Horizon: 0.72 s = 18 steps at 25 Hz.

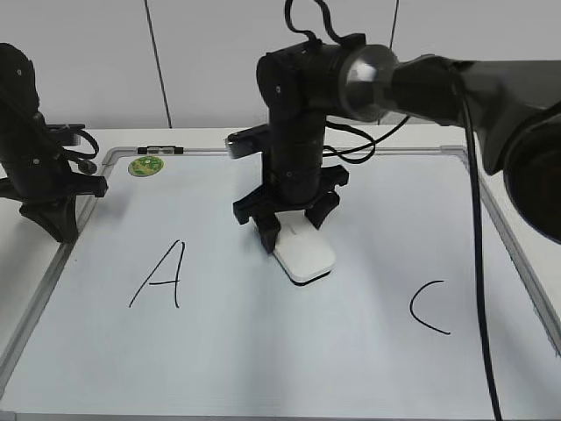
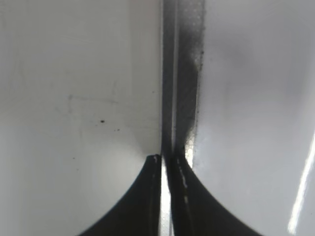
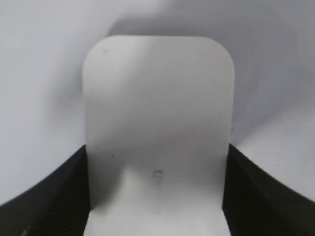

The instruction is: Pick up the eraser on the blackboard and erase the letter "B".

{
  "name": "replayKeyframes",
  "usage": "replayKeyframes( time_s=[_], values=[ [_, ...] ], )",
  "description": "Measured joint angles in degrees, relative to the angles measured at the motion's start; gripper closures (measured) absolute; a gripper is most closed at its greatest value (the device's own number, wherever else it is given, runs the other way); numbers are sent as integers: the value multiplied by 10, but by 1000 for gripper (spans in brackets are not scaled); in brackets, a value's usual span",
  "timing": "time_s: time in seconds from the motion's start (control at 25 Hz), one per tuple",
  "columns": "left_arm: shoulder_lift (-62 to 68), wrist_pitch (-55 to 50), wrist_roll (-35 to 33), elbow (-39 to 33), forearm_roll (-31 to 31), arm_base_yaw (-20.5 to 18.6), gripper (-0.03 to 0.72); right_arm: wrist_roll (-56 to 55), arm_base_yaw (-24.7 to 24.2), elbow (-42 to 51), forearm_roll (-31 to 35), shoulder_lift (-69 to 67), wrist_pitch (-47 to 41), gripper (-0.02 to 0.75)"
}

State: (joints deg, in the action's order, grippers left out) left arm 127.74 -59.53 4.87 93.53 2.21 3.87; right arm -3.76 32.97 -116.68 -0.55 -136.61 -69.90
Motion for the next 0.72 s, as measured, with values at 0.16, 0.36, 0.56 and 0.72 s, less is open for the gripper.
replayKeyframes(
  time_s=[0.16, 0.36, 0.56, 0.72],
  values=[
    [0, 0, 0, 0, 0, 0, 672, -5, -29, 4, -23, 7, 0, 206],
    [0, 0, 0, 0, 0, 0, 672, -23, -62, 16, -69, 40, 0, 206],
    [0, 1, 0, 0, 0, 0, 672, -47, -89, 75, -94, 114, 0, 206],
    [0, 1, 0, 0, 0, 0, 672, -59, -133, 168, -97, 179, 0, 206]
  ],
)
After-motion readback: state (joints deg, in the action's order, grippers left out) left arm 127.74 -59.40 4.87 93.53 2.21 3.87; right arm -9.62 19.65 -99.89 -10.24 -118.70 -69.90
